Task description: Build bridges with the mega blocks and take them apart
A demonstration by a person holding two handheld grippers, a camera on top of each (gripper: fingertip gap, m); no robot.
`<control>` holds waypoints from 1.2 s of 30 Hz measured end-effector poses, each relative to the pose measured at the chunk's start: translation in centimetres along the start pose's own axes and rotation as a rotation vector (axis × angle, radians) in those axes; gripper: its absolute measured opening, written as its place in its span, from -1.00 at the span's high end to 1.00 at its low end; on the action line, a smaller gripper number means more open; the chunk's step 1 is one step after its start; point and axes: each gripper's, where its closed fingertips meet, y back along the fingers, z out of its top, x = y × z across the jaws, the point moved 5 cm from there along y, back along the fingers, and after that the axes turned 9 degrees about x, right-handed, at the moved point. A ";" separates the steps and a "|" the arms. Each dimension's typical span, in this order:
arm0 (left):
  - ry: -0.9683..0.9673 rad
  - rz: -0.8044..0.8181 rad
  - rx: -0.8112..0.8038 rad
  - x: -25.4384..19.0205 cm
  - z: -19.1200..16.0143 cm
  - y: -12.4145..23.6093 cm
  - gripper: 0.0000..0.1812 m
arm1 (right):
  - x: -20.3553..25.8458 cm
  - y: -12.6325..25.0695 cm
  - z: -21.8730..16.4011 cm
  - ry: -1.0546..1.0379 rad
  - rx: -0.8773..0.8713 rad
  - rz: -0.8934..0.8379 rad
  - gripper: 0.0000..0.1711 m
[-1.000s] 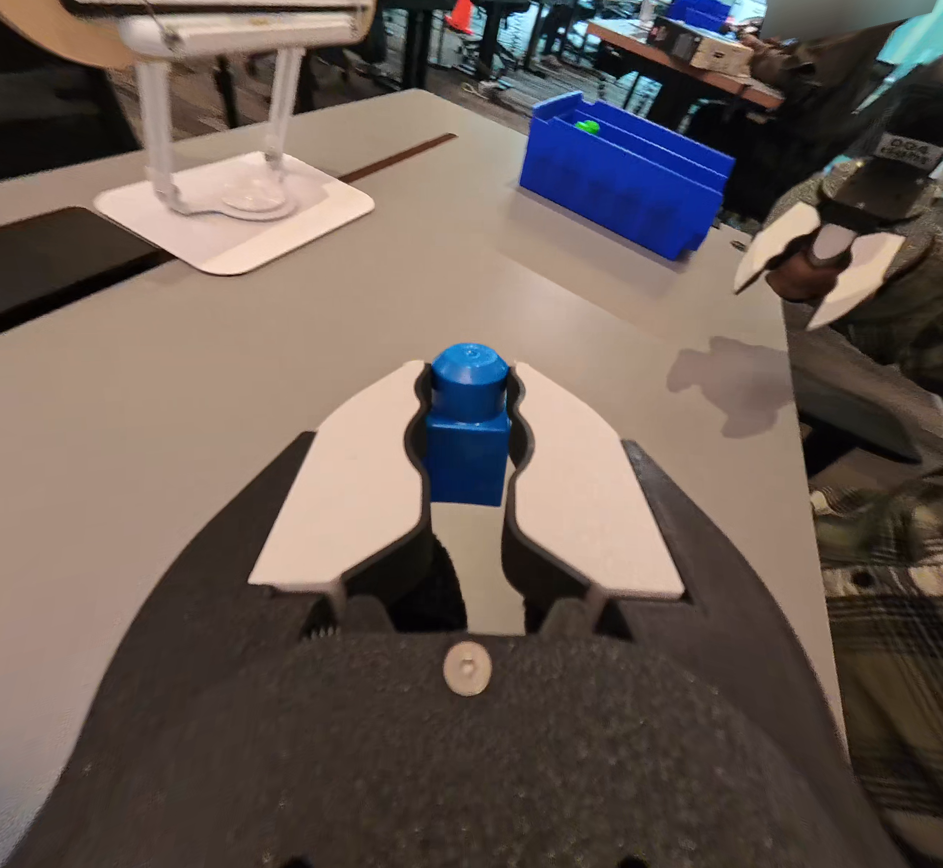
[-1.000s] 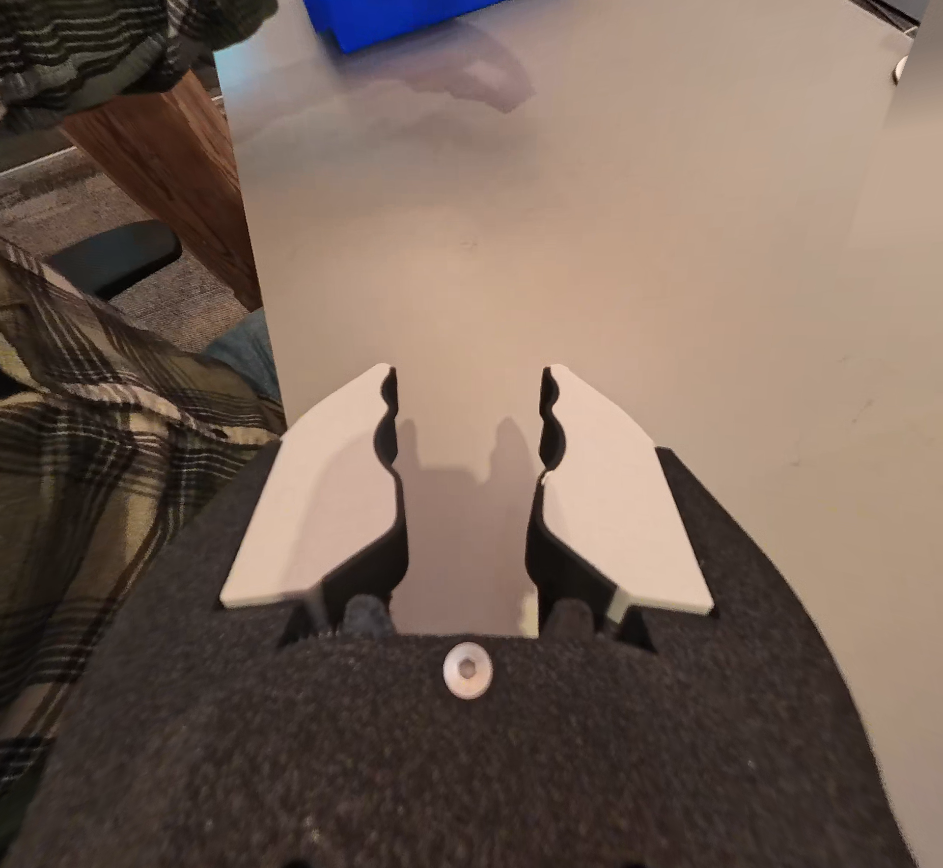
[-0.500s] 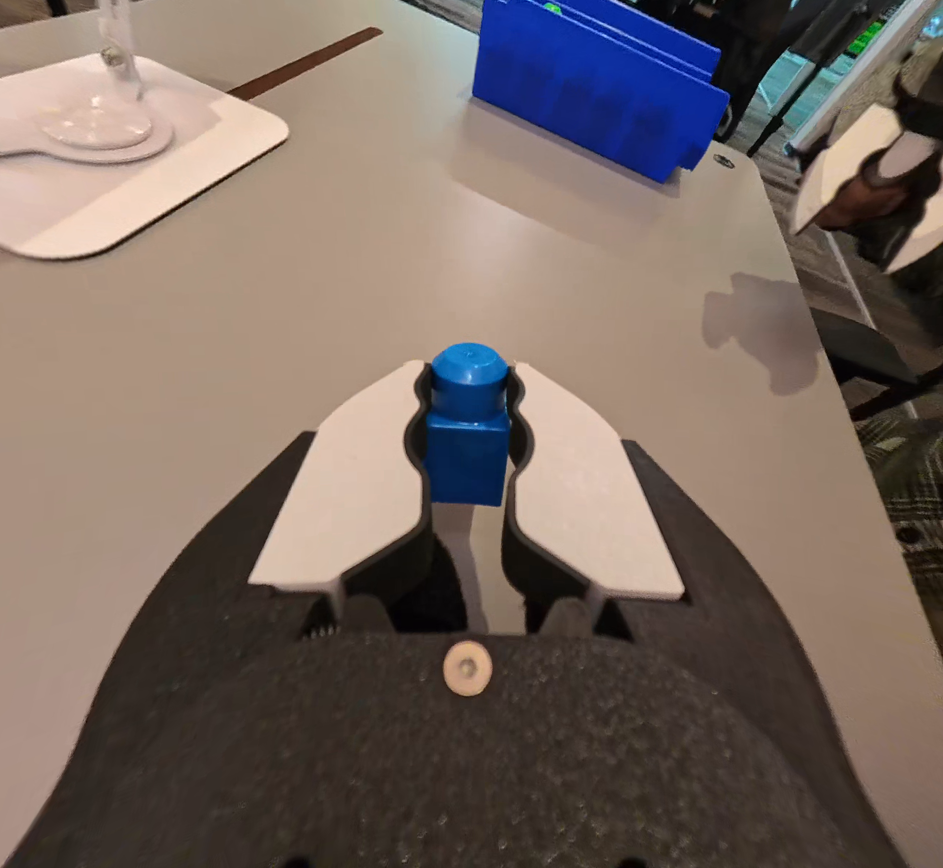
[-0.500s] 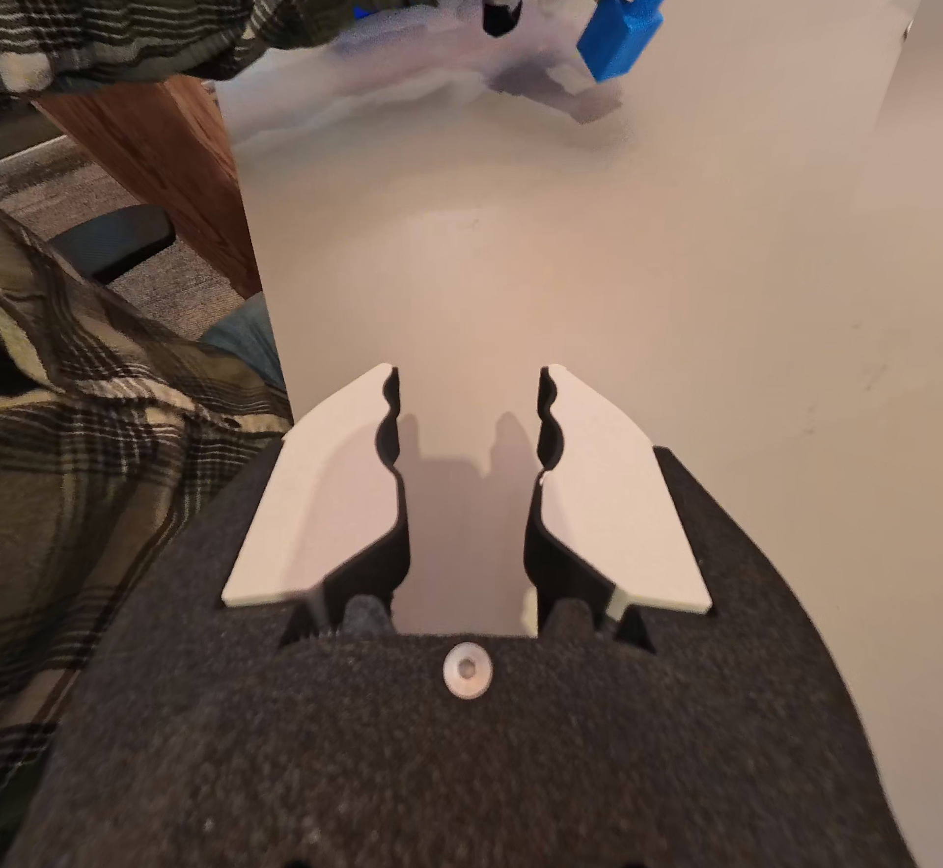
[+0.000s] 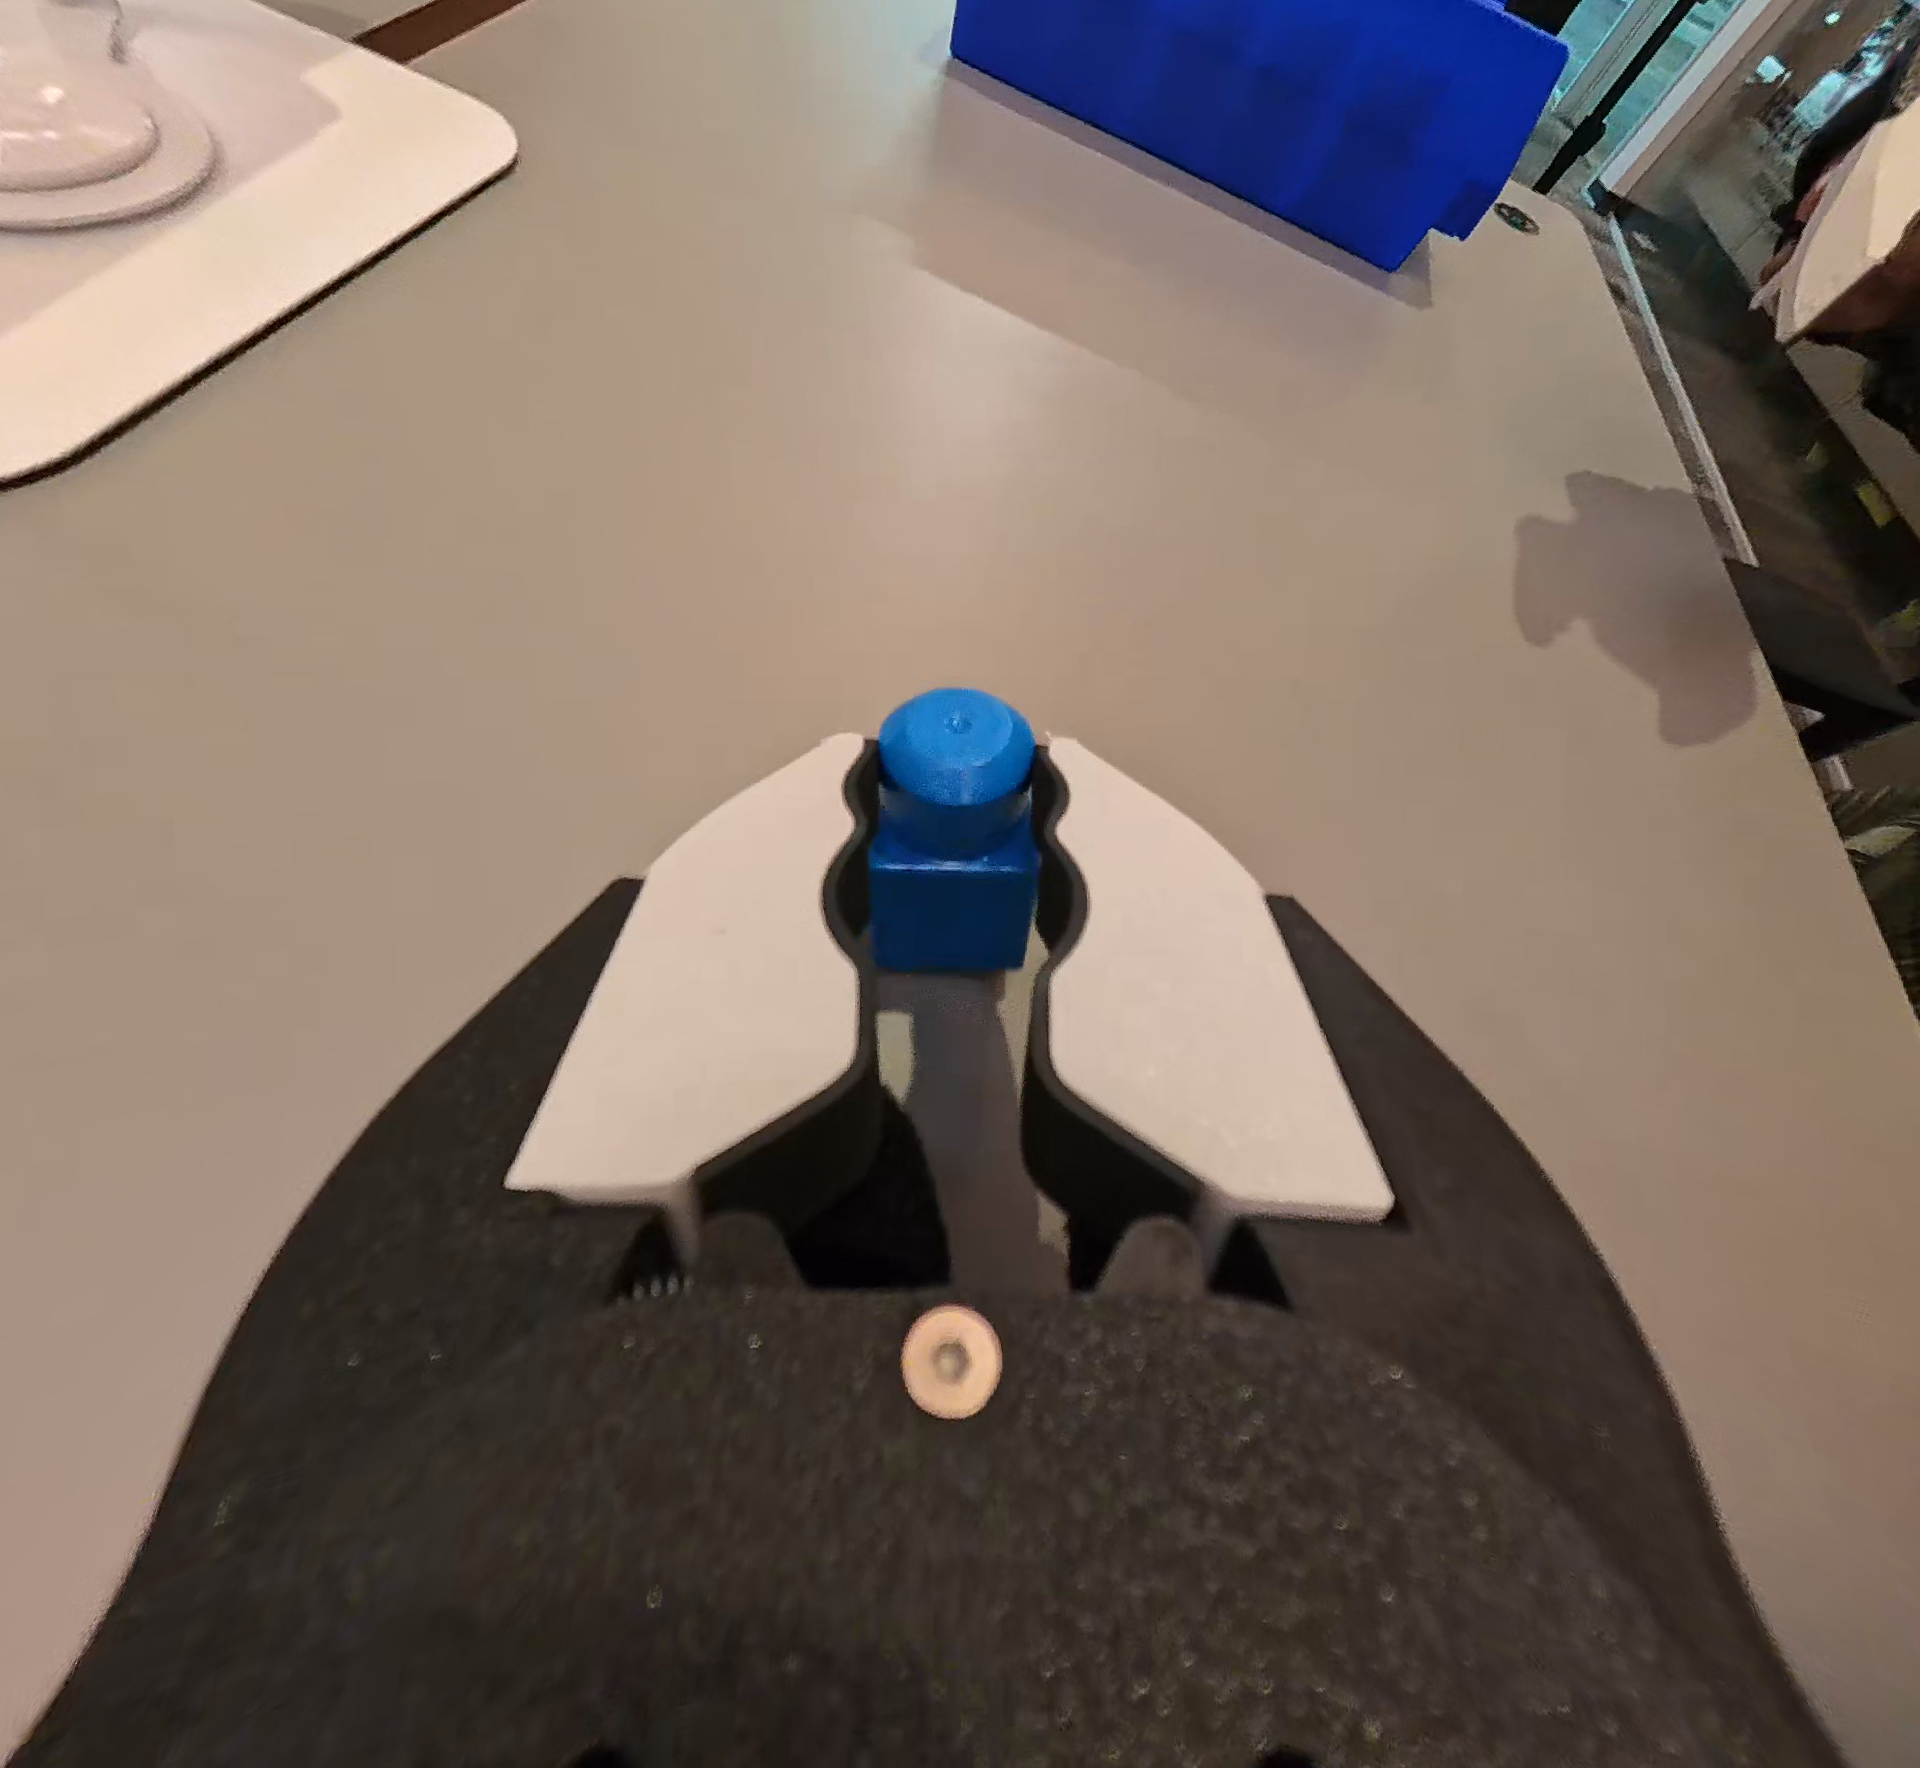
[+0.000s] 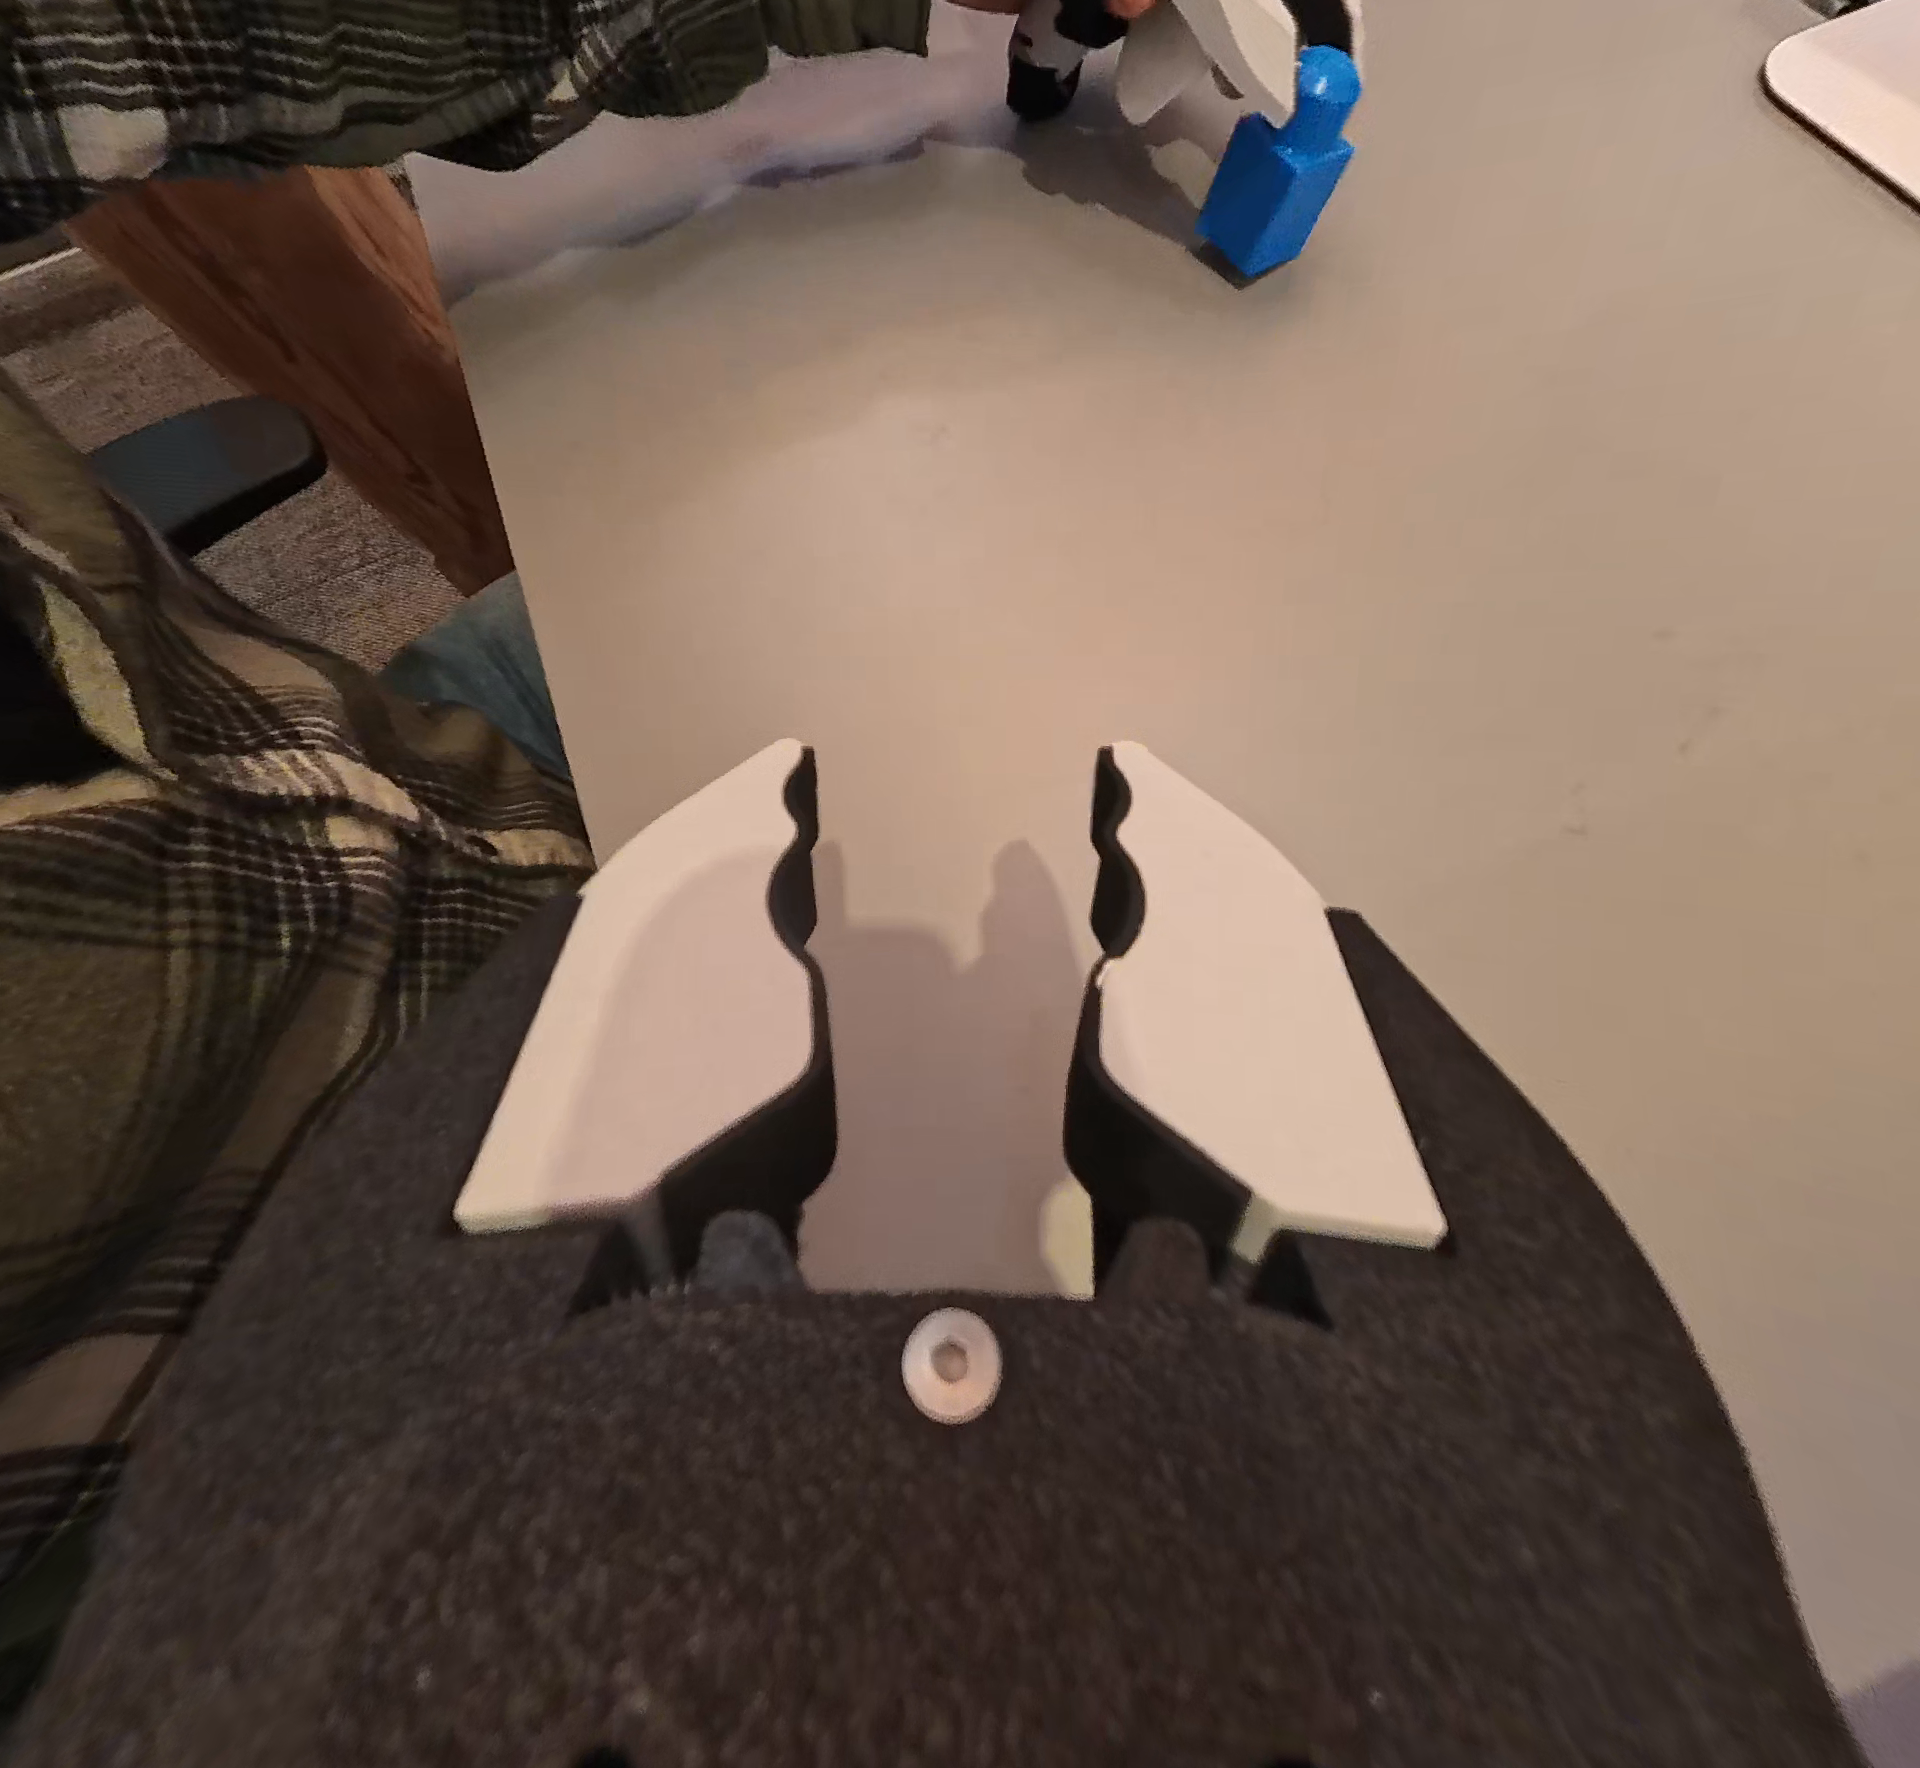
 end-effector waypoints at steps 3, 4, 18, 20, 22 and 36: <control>-0.006 0.003 0.027 0.0 -0.6 0.7 0.70 | 0.0 -0.1 0.2 0.006 0.007 0.003 0.41; -0.020 0.008 0.043 -0.1 -0.6 0.8 0.70 | 0.0 -0.1 0.2 0.009 0.009 0.002 0.41; -0.181 0.092 0.136 -1.2 0.1 1.0 0.53 | 0.6 -0.2 1.2 0.033 0.008 -0.008 0.28; -0.181 0.116 0.056 -2.0 1.8 2.3 0.50 | 0.3 -0.2 1.4 0.027 0.017 -0.016 0.27; -0.199 0.163 -0.016 -3.6 3.8 5.1 0.49 | 0.0 -0.2 1.8 0.015 0.025 -0.024 0.27; -0.109 0.615 0.413 4.3 -11.8 30.3 0.66 | -0.1 -6.0 6.8 0.039 0.133 0.025 0.28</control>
